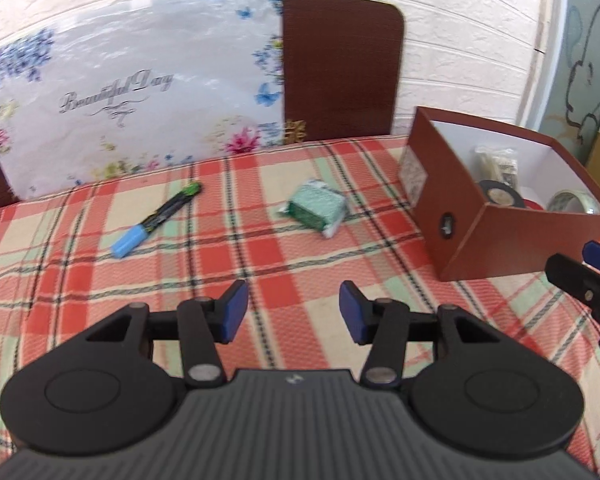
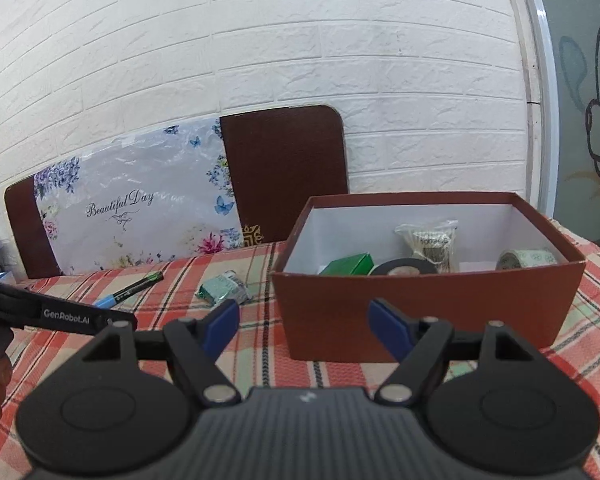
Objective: Organize objects
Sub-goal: 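Grasp the blue-capped marker on the tablecloth with the right gripper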
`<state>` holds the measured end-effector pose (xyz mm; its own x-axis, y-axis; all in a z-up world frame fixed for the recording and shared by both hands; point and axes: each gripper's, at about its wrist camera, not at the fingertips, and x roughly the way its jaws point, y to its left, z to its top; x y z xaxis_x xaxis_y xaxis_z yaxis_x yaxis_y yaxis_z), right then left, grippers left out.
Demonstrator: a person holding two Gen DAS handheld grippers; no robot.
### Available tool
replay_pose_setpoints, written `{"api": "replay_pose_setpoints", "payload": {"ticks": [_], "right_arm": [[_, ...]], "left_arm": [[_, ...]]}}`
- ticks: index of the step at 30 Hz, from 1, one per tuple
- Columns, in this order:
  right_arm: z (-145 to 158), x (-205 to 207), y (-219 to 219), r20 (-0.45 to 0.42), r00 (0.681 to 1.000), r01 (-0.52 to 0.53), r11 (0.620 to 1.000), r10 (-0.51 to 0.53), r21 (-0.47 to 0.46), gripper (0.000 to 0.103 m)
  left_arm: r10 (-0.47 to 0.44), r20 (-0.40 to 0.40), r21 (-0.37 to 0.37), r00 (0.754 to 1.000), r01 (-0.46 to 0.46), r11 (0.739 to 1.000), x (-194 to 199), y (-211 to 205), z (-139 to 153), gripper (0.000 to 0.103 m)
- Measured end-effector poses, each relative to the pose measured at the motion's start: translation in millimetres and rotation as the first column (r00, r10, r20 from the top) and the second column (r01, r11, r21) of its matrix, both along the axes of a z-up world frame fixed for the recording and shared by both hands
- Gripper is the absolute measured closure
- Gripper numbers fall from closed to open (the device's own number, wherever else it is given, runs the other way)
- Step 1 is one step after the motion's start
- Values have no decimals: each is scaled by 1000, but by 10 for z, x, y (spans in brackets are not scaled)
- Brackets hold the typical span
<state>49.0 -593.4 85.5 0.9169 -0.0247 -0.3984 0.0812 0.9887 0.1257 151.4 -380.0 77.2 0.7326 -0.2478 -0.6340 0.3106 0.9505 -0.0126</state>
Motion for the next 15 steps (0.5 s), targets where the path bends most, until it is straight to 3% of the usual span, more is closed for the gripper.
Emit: {"api": "replay_pose_setpoints", "payload": {"ticks": [6,9,14,15], "right_arm": [[1,146,432,-41,994,-105,993,103,-44,29],[-54,276,663,-89,979,-190,981,186,-36,29],[-182,671,1136,-174,938,-304,953,300,1,31],[-193,787,1242,-182,932,-316,949,314,15,31]], "left_arm": [[109,2,1,994,-109,994,59,532,-201,46],[202,20,30,979,-203,979,124,912,-390,46],[410,54,80,911,-413,907,207,1658,-767,46],[432,67,57,899,-436,898,182,1781,-827,41]]}}
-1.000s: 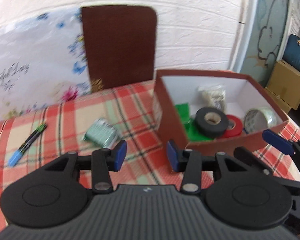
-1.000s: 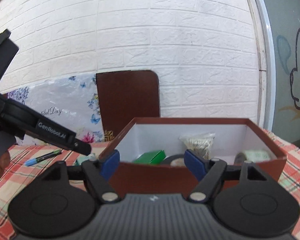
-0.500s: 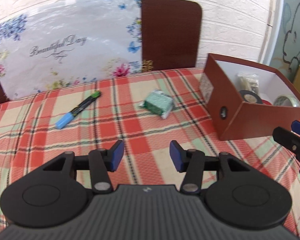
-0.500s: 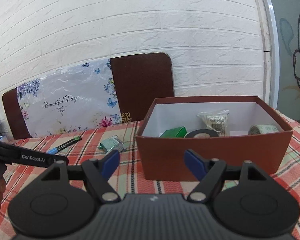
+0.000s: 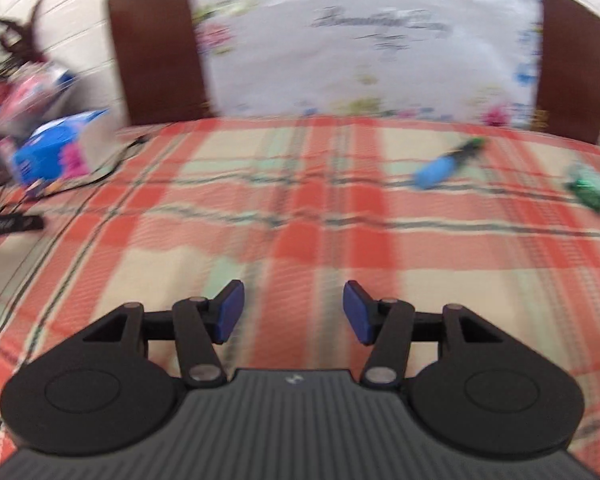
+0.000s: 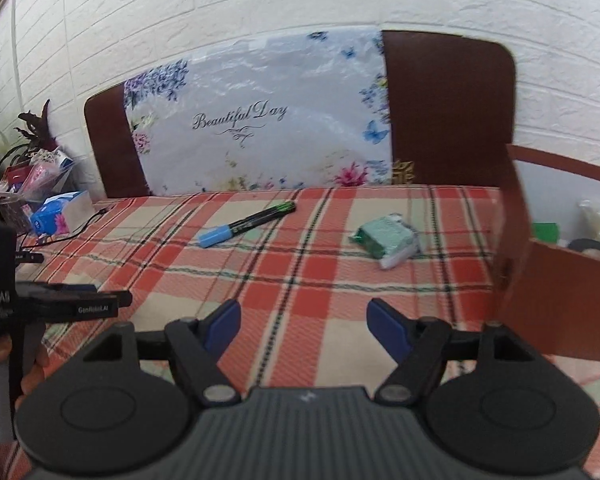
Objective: Organize objects
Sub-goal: 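Grasp the blue-capped marker on the tablecloth with the right gripper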
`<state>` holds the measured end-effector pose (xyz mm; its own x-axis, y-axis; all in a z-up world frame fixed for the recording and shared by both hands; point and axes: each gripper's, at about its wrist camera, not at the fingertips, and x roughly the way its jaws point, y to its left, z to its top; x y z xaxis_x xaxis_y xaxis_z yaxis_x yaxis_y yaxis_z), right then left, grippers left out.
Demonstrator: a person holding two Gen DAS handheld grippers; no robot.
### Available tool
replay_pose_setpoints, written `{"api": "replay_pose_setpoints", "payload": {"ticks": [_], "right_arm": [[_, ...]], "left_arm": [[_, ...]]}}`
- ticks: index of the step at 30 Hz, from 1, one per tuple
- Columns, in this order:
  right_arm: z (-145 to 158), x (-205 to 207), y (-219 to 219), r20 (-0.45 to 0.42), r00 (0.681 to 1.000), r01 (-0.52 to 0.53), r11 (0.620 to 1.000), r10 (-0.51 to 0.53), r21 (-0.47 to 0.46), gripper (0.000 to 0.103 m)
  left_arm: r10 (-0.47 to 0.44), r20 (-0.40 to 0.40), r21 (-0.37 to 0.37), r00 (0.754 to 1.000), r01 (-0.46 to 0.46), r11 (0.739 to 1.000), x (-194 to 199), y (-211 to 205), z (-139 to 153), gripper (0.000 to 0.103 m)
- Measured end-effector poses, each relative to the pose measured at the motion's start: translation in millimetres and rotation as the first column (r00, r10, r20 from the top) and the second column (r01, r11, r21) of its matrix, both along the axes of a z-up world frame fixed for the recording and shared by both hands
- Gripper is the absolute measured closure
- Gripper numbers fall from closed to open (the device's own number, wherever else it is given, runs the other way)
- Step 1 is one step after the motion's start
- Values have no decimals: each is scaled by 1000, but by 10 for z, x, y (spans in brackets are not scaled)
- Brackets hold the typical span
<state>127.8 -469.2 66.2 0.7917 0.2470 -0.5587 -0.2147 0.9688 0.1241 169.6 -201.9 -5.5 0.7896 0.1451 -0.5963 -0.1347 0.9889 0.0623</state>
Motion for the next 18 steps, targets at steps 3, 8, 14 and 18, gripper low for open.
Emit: {"api": "replay_pose_setpoints", "payload": {"ticks": [3,8,14,18], "right_arm": [[-36,473,338,-22,1000,-16,998,18,67,31],[-241,1354,872,-61,997,45,997,-41,67,30],[-588,1996,1231,-124,986,109,993,-114,-46,30],[-588,1769,1295,-97,995,11,993,-22,-114,83]], "left_arm": [[17,84,-132,996,-6,991,-99,244,6,37],[2,109,-72,994,6,997,-107,120,-4,37],[23,122,-148,992,-5,989,-111,246,-44,37],[27,125,-164,992,-6,986,-87,266,-51,37]]}}
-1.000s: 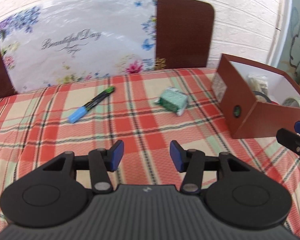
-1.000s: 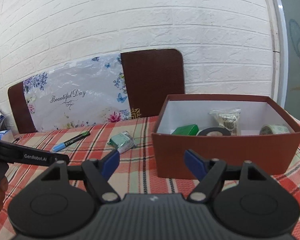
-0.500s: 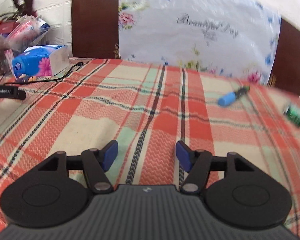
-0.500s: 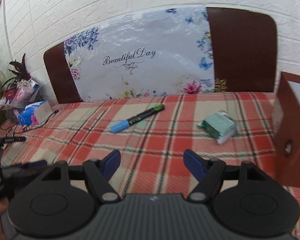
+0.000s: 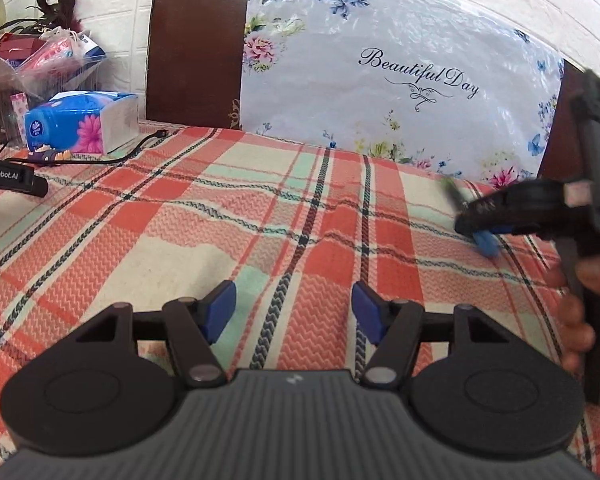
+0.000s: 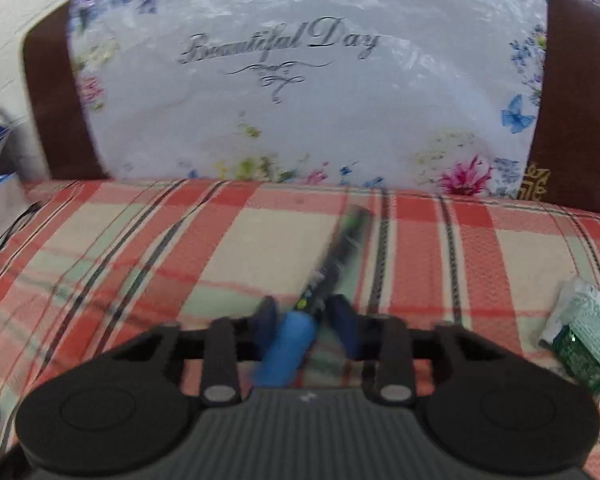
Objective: Organize objects
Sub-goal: 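Grasp the blue-capped marker on the tablecloth with the right gripper, then carry the marker into the brown box and release it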
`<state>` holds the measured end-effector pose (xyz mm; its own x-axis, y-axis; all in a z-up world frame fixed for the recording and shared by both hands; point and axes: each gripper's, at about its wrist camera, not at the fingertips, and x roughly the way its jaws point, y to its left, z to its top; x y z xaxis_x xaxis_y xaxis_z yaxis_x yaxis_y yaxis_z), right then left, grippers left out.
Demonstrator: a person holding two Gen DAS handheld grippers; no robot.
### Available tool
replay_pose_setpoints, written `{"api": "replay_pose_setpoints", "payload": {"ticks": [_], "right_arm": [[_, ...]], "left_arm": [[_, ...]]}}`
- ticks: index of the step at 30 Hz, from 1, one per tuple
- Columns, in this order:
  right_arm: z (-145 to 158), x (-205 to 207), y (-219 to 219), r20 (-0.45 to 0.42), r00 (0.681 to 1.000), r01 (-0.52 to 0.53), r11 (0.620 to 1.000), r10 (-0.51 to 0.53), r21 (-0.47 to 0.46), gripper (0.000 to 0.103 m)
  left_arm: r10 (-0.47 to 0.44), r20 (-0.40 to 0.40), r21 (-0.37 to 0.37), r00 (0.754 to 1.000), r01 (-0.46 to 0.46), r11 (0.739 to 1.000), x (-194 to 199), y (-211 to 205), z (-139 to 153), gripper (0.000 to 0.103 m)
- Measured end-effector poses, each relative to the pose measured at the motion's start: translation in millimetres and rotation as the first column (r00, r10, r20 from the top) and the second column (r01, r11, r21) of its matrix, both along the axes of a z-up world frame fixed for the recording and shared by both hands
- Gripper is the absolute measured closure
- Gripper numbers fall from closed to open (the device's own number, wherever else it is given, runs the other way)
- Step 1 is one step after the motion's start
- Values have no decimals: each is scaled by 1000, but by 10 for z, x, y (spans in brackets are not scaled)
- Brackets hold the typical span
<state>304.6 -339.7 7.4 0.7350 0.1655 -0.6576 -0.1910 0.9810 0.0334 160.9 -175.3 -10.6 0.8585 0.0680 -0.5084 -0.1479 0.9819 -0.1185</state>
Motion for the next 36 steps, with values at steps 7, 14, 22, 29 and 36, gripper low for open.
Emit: {"api": "replay_pose_setpoints", "payload": {"ticks": [7,14,22,29,36], "right_arm": [[8,-976,-546,-20,995,-98,995,98,-10,83],[29,-2274,-1324,-28,999,-40,999,41,35,83],[64,-2563,-1518,-2,998,-70,997,70,45,74],[0,-2566,-1574,9,995,-95,994,94,45,83],[163,-2643,-1682,97,993,-77,995,71,62,83]], "left_arm": [[-25,-12,4,1000,25,1000,7,-10,3,34],[-63,-103,98,993,73,992,20,-241,44,28],[-438,-240,-214,866,393,894,-351,-1333,354,29],[-464,-379,-301,800,368,880,-235,-1913,173,27],[-545,-322,-271,774,477,836,-167,-2285,516,77]]}}
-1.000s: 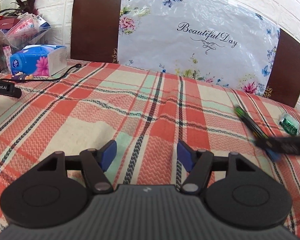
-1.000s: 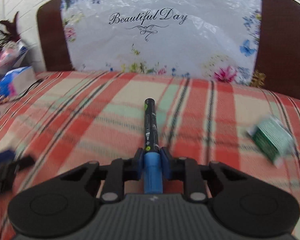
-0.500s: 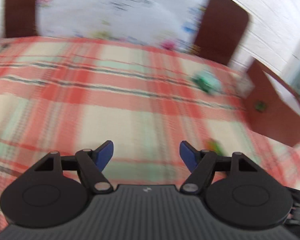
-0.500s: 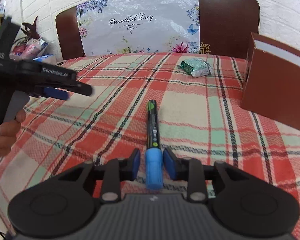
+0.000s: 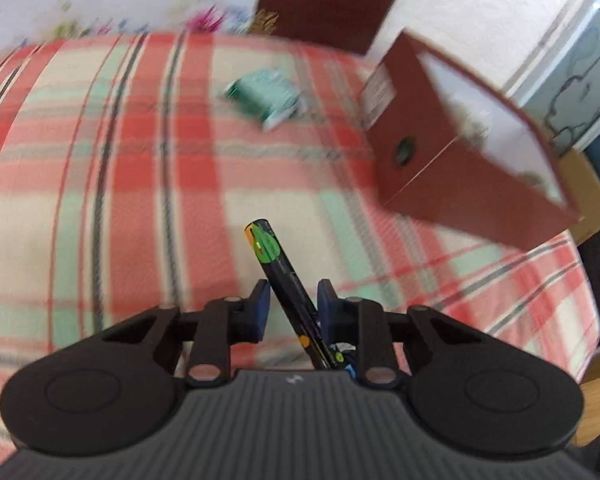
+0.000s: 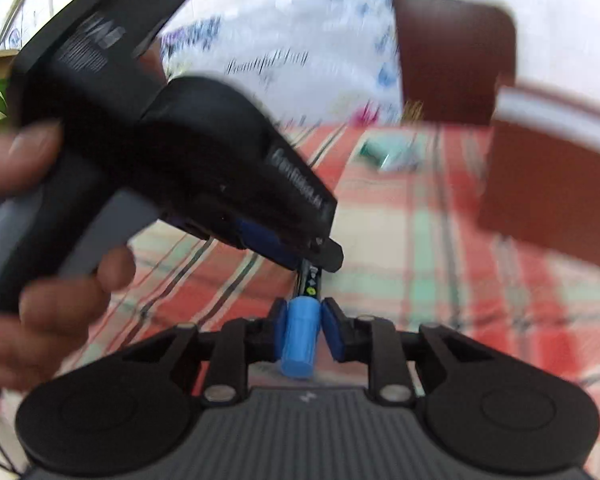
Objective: Organize objects
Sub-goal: 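Carry the marker into the brown box and release it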
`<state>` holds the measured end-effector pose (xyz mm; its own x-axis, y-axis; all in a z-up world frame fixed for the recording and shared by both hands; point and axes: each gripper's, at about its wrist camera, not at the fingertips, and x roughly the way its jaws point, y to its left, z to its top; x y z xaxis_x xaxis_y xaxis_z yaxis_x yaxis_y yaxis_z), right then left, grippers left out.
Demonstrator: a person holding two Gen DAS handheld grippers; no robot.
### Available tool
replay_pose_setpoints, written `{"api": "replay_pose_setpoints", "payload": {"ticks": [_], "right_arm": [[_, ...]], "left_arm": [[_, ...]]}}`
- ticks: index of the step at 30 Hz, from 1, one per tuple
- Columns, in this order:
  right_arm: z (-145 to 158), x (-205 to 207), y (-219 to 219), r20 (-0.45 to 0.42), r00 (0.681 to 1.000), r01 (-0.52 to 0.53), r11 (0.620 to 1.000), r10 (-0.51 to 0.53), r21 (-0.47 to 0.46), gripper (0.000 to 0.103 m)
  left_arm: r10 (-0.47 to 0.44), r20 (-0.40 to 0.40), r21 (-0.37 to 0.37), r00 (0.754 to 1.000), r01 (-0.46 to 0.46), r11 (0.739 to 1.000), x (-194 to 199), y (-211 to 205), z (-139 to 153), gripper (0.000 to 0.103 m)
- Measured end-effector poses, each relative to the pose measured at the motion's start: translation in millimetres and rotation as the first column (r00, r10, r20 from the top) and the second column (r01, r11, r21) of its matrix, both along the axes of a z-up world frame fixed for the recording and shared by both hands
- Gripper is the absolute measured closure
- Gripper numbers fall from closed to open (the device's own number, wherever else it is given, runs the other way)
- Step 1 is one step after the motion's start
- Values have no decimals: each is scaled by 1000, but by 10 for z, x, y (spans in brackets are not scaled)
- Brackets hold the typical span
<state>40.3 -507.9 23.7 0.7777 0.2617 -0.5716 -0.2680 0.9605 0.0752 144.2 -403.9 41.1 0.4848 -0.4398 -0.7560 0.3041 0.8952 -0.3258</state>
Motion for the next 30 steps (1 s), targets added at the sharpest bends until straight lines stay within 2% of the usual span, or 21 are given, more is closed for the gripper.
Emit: {"api": "replay_pose_setpoints", "payload": {"ticks": [4,6,9,12,15,17,20,23,27,30], "right_arm": [[355,28,-255,157,983,92,996,-93,14,83],[551,81,-411,236,962,141,990,-140,13,83],[713,229,-661,304,928,221,975,-216,17,83],[751,439,-966,301,908,286,956,-292,64,83],[702,691,-1224,280,893,338,936,-351,95,83],[625,894,-1347,239,896,357,927,-374,113,83],[458,1125,-1440,175,904,374,920,-390,119,69],[380,1087,-1517,168,900,380,912,-403,151,66],[391,922,-1556,168,874,427,885,-456,184,64],[450,754,-1649,169,849,464,860,-500,213,63]], "left_arm": [[-56,116,-73,992,65,995,137,-284,560,78],[-89,168,-75,982,102,992,218,-498,796,78],[-143,212,-73,967,162,984,406,-890,1014,79],[-194,241,-43,951,210,977,576,-1256,1053,79],[-225,217,-15,950,234,972,795,-1529,971,79],[-217,205,40,954,213,976,907,-1677,862,78],[-196,185,112,963,178,978,998,-1748,727,77],[-198,195,119,961,177,977,958,-1623,702,76],[-188,239,131,953,160,978,824,-1482,755,70],[-193,268,147,944,157,976,666,-1417,773,61]]}}
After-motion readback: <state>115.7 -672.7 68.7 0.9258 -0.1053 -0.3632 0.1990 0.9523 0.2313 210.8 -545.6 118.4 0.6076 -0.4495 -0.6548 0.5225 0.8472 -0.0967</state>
